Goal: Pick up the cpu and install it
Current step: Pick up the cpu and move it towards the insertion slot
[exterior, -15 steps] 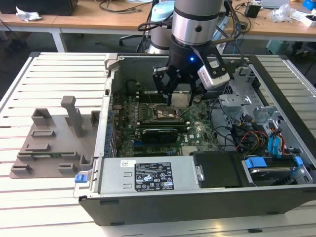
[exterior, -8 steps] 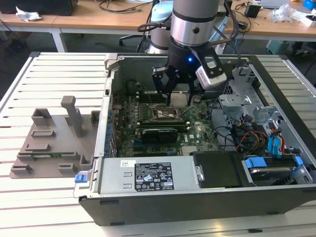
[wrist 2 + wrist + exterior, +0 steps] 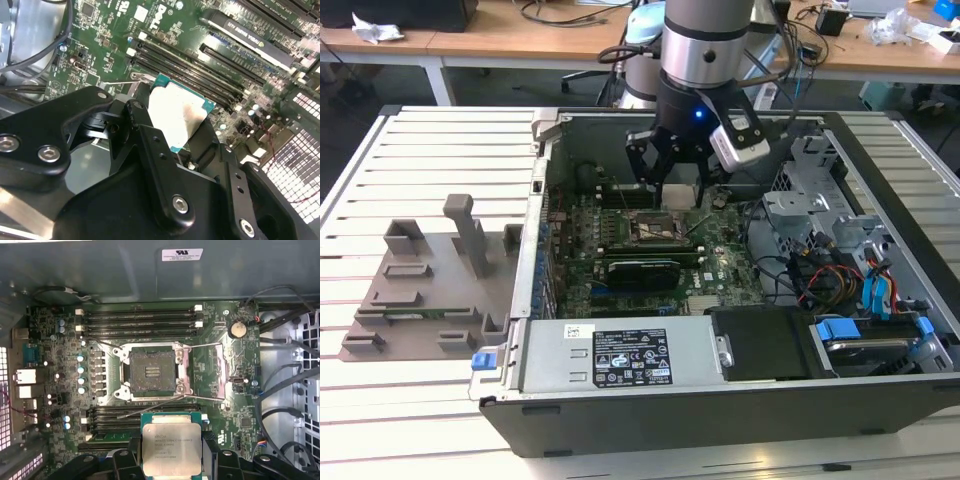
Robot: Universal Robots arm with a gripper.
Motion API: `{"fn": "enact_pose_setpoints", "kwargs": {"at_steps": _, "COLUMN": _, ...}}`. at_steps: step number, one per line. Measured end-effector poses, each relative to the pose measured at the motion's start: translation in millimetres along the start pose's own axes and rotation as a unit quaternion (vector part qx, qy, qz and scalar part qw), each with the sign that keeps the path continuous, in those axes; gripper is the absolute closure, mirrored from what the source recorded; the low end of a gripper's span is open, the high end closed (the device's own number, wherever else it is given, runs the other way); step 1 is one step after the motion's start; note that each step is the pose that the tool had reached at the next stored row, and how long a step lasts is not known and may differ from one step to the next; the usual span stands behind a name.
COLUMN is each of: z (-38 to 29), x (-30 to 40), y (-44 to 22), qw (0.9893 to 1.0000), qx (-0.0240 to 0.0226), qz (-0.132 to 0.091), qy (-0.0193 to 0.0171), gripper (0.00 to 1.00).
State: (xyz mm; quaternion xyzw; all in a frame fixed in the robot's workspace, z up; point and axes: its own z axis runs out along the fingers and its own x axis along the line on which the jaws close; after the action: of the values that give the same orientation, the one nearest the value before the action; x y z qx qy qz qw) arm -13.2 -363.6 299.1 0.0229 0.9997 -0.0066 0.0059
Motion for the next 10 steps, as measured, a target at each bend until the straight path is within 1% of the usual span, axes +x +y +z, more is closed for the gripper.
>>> {"fn": "enact_pose_setpoints", "kwargs": {"at_steps": 1, "z": 0.3, "x": 0.1, "y": 2.2, "qw": 1.0, "qx": 0.003, "qz": 0.0, "qy": -0.0002, "gripper": 0.45}}
{"fn": "enact_pose_setpoints", "kwargs": {"at_steps": 2, "z": 0.7, "x": 0.3, "y": 4.3, "qw": 1.0, "qx": 0.0047, "qz": 0.0, "qy": -0.0003, "gripper": 0.45}}
{"fn": "enact_pose_setpoints", "kwargs": {"at_steps": 3, "z": 1.1, "x": 0.4, "y": 6.2, "qw": 1.0, "qx": 0.0054, "qz": 0.0, "qy": -0.0003, "gripper": 0.45}}
{"fn": "enact_pose_setpoints", "kwargs": {"at_steps": 7, "z": 2.4, "x": 1.3, "y": 13.4, "qw": 1.0, "qx": 0.0058, "qz": 0.0, "qy": -0.0003, "gripper": 0.45}}
{"fn": "enact_pose_setpoints", "kwargs": {"at_steps": 10, "z": 3.3, "x": 2.5, "y": 17.1, "qw": 1.0, "qx": 0.0058, "qz": 0.0, "qy": -0.0003, "gripper": 0.45}}
